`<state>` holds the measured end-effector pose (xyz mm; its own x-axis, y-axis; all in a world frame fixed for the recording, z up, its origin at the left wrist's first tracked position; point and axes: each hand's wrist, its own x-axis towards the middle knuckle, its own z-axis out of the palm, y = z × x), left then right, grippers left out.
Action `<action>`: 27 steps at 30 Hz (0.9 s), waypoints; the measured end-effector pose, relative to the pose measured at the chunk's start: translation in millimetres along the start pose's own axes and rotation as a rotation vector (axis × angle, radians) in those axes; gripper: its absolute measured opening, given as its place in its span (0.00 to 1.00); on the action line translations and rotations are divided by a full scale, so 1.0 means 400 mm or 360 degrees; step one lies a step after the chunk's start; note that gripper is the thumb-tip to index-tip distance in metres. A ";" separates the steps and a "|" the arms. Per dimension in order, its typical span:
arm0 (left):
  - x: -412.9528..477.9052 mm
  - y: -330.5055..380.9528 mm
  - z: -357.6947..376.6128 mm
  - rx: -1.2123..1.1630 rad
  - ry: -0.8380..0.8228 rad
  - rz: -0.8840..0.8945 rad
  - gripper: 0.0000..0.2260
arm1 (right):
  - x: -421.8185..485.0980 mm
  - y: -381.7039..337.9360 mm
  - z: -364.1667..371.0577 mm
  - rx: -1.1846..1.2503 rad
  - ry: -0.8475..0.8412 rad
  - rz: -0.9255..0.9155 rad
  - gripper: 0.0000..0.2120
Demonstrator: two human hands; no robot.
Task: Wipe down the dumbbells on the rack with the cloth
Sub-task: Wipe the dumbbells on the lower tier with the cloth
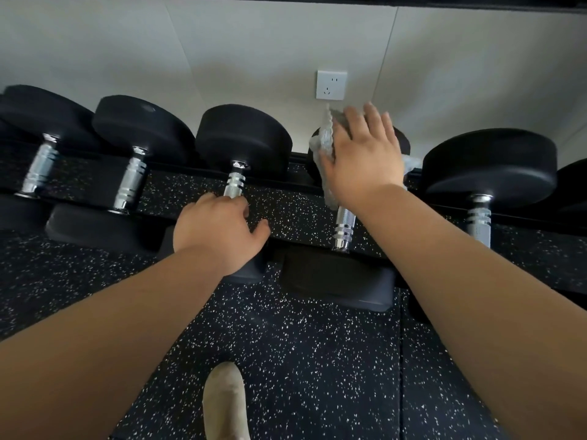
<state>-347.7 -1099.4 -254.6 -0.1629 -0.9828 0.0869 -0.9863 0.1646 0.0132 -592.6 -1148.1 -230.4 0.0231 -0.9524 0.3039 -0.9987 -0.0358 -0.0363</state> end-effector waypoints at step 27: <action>-0.003 0.002 -0.008 -0.0057 -0.0032 -0.0032 0.19 | -0.069 0.083 -0.021 0.1135 -0.0208 0.1368 0.32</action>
<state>-348.1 -1097.7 -251.5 -0.1437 -0.9874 0.0661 -0.9878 0.1471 0.0504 -626.8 -1120.2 -231.9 -0.6142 -0.7671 -0.1851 -0.4320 0.5232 -0.7346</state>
